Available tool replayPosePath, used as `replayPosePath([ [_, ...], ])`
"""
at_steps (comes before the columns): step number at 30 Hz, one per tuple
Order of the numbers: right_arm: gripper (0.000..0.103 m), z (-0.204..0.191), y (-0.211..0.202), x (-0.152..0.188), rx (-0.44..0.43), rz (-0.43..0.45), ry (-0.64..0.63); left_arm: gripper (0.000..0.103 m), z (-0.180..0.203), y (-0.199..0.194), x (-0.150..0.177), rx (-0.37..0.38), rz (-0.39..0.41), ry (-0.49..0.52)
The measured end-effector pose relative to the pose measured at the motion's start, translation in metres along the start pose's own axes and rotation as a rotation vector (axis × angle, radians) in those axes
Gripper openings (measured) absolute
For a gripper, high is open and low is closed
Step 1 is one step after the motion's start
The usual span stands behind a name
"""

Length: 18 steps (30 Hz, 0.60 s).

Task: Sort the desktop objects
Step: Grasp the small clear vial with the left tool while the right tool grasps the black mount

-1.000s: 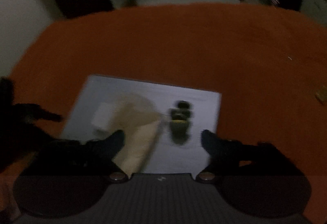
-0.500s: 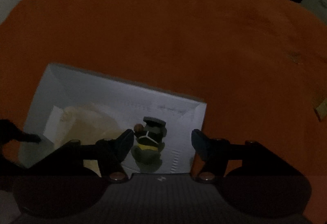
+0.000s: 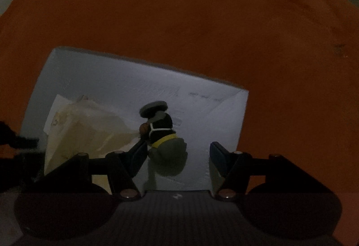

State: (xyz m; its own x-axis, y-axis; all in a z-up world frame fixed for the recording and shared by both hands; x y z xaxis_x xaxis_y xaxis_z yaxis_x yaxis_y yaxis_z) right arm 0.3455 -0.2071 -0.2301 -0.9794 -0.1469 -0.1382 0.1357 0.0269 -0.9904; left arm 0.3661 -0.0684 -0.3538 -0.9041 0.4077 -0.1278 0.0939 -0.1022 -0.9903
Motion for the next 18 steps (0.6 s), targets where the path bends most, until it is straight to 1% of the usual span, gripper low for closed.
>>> replayPosePath([
  [2,0.066,-0.001,0.000,0.003,0.010,-0.017,-0.014,0.015,-0.006,-0.003,-0.002,-0.011,0.015,-0.015],
  [5,0.065,-0.003,0.002,0.006,0.056,-0.015,-0.056,0.015,-0.016,-0.007,-0.006,-0.022,0.033,-0.043],
  [6,0.063,-0.003,0.003,0.007,0.069,-0.013,-0.068,0.015,-0.018,-0.006,-0.005,-0.022,0.033,-0.050],
  [7,0.056,-0.003,0.003,0.008,0.076,-0.007,-0.075,0.015,-0.020,-0.006,-0.005,-0.022,0.034,-0.057],
  [8,0.055,-0.002,0.004,0.009,0.082,-0.006,-0.083,0.015,-0.018,-0.002,-0.006,-0.023,0.033,-0.060],
  [12,0.056,-0.001,0.001,0.011,0.102,-0.004,-0.124,0.016,-0.011,0.004,-0.011,-0.028,0.032,-0.052],
  [13,0.059,-0.002,-0.001,0.010,0.104,0.006,-0.134,0.016,-0.008,0.005,-0.014,-0.026,0.028,-0.047],
  [14,0.065,-0.004,-0.005,0.007,0.099,0.022,-0.146,0.017,-0.006,0.005,-0.015,-0.024,0.023,-0.043],
  [15,0.068,-0.006,-0.008,0.004,0.090,0.028,-0.157,0.020,-0.007,0.003,-0.013,-0.025,0.021,-0.042],
  [16,0.072,-0.008,-0.010,0.002,0.082,0.034,-0.169,0.028,-0.008,0.000,-0.011,-0.028,0.017,-0.041],
  [17,0.076,-0.010,-0.010,-0.001,0.076,0.036,-0.184,0.033,-0.009,-0.001,-0.010,-0.032,0.013,-0.035],
  [18,0.077,-0.012,-0.009,-0.002,0.075,0.037,-0.200,0.037,-0.010,-0.003,-0.008,-0.037,0.014,-0.025],
])
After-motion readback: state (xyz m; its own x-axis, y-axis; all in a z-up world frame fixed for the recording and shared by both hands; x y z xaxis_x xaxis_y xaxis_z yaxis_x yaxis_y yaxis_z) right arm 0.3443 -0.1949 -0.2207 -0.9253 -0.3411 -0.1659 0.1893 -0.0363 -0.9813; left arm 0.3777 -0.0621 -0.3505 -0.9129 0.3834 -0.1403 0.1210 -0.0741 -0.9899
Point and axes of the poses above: each gripper's, at about its wrist camera, not at the fingertips, and y roughly the way its jaws point, z to its right, x to its underside, the point moved 8 cm from there along y, roughly the way its jaws point, and after that the axes turned 4 degrees about -z, right-handed, at the moved point
